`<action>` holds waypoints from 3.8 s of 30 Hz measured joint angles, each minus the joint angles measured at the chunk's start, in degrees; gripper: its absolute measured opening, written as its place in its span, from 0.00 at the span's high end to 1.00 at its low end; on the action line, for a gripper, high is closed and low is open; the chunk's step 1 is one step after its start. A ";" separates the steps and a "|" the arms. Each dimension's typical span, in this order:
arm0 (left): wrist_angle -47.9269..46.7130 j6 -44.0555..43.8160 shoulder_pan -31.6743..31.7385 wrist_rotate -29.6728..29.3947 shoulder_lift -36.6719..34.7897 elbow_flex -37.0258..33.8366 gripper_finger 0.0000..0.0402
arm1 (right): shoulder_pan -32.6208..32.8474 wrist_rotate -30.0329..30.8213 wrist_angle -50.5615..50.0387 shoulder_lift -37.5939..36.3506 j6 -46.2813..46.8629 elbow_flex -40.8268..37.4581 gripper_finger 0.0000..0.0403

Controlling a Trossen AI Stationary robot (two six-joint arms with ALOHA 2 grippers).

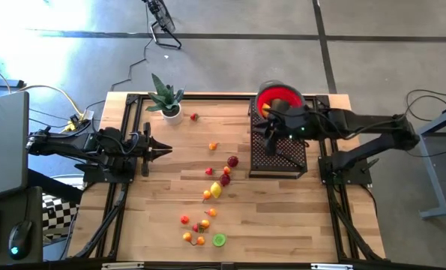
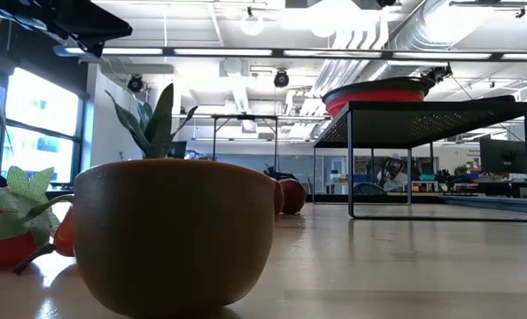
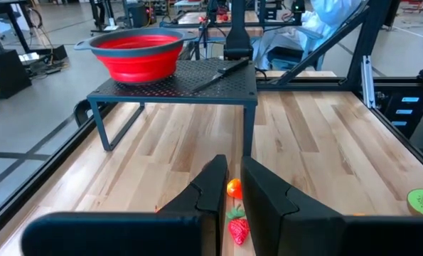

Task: Pick & Place Fruit
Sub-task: Put the kiwi into the strainer bowl on the shelf

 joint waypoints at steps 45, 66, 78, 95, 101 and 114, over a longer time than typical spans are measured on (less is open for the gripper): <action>-0.06 -0.83 0.00 1.64 -0.02 0.00 0.91 | 15.62 -7.81 14.80 19.78 1.71 -0.02 0.87; 3.38 -9.99 -0.13 4.31 14.54 -0.02 0.91 | 23.23 -0.07 12.83 20.14 -4.30 -0.02 0.99; 15.80 -4.36 -9.74 3.72 22.96 -0.01 0.91 | 23.32 0.05 29.48 19.28 -1.96 -15.86 0.99; 25.18 -18.02 -20.34 -15.32 34.61 0.04 0.91 | 22.66 -1.41 33.35 -1.83 -4.48 -31.68 0.99; 25.36 -17.96 -20.28 -16.19 44.59 7.75 0.91 | 23.85 -0.83 34.99 -8.96 -3.14 -37.94 0.99; 9.30 -14.73 -24.05 -11.34 62.85 29.72 0.91 | 28.14 -1.11 60.80 -14.02 -8.73 -50.09 0.99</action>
